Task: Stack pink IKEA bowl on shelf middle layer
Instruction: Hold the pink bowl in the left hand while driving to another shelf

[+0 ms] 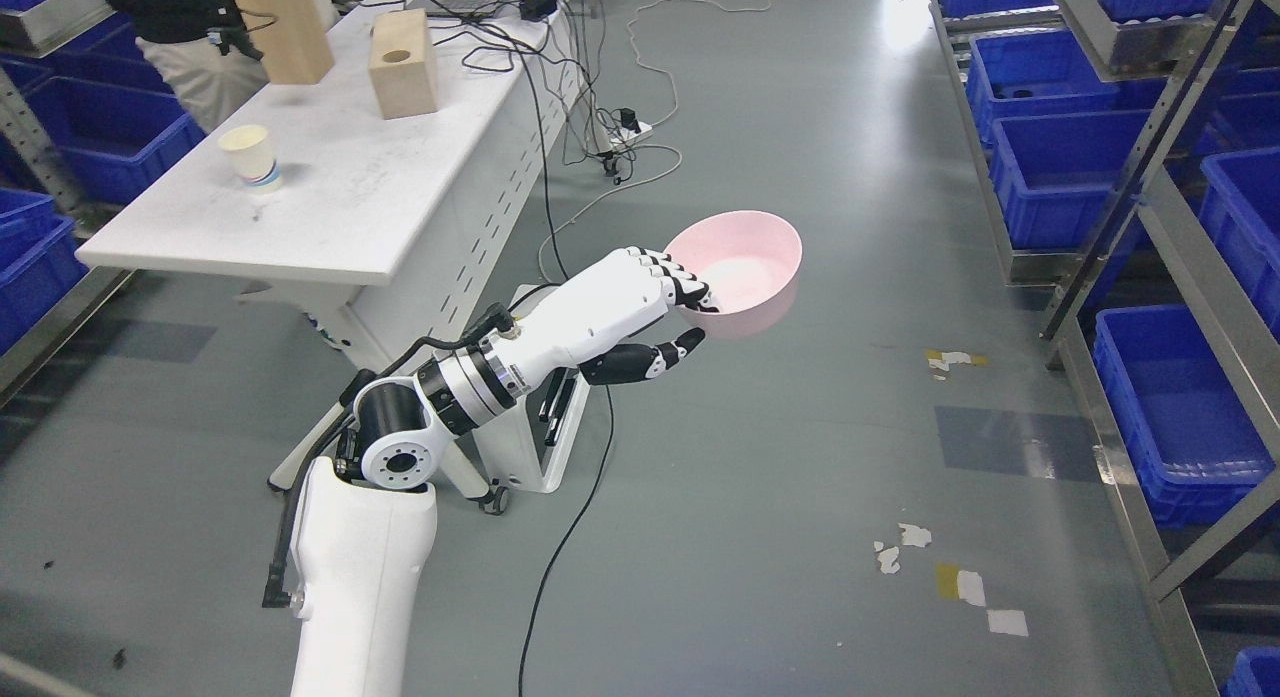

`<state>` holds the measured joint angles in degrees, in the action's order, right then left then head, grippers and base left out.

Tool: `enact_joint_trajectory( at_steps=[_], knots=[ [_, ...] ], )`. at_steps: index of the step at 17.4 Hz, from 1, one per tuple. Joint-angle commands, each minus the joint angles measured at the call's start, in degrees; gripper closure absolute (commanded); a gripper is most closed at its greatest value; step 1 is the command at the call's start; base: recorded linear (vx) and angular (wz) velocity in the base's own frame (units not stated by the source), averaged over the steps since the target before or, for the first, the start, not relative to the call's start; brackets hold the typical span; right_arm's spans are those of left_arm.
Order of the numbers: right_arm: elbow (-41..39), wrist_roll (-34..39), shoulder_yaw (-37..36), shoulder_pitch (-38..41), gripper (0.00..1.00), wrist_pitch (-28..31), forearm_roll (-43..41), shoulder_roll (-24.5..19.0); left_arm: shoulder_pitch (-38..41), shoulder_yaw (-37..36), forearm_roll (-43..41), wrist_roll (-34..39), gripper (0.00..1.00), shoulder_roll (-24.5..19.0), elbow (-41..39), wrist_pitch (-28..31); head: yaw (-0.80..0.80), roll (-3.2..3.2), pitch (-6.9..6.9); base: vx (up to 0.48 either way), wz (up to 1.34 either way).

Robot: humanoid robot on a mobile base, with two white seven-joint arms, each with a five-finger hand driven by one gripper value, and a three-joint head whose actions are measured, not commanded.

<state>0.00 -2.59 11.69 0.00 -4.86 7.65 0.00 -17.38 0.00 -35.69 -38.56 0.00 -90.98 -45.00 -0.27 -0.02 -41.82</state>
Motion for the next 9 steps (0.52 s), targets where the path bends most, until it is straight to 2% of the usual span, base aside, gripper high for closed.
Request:
enact_joint_trajectory(
  at_steps=[1,9],
  knots=[
    [-1.0,-0.04,0.0,0.88,0.0,0.03,-0.01,1.0,-0.02,-0.09,0.0,-0.03,0.98,-1.0,0.1,0.0,0.0,0.0,0.0,0.319,-0.37],
    [-1.0,-0.04,0.0,0.88,0.0,0.03,-0.01,1.0,0.76,-1.4,0.0,0.33,0.98,-1.0,0.1,0.0,0.0,0.0,0.0,0.308,-0.4]
  ],
)
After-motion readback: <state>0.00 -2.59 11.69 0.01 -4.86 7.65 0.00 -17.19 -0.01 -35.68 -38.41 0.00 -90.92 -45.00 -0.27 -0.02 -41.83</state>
